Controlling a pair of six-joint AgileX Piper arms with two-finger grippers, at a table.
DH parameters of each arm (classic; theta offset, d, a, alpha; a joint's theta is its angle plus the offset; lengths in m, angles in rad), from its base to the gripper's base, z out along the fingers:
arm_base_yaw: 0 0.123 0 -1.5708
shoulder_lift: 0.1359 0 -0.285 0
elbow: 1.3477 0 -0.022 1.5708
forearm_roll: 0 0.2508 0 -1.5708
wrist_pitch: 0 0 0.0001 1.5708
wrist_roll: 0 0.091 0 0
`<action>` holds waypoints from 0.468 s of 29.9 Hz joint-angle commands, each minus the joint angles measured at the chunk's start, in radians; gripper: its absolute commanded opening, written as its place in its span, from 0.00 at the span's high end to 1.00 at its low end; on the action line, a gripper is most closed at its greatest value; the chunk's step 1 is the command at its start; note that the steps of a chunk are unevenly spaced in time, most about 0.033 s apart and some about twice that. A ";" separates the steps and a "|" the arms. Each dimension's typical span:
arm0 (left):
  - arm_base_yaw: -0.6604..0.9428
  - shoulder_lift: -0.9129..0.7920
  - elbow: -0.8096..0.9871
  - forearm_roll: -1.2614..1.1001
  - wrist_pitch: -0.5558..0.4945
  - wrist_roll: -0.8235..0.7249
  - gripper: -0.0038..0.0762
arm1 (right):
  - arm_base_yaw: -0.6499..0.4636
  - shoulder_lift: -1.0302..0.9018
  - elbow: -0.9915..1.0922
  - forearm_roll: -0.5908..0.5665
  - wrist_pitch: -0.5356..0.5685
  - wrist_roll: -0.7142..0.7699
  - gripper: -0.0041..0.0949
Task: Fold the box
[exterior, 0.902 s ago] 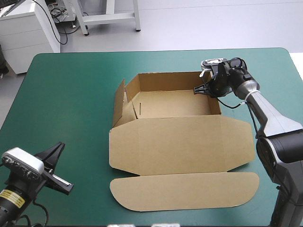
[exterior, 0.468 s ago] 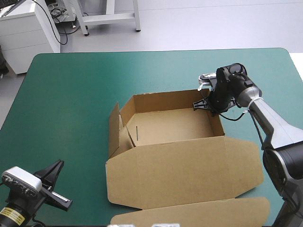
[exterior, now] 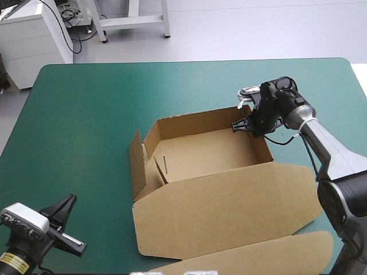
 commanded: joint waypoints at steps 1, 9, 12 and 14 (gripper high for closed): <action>-0.001 0.015 -0.024 0.002 -0.070 -0.013 0.96 | 0.000 -0.046 -0.075 -0.040 0.031 -0.011 0.65; -0.001 0.015 -0.024 0.002 -0.059 -0.013 0.96 | 0.000 -0.082 -0.229 -0.015 0.125 -0.011 0.52; -0.001 0.015 -0.024 0.002 -0.045 -0.013 0.96 | 0.000 -0.115 -0.236 -0.021 0.125 -0.011 0.52; -0.001 0.015 -0.024 0.002 -0.041 -0.013 0.96 | 0.000 -0.128 -0.236 -0.035 0.125 -0.011 0.52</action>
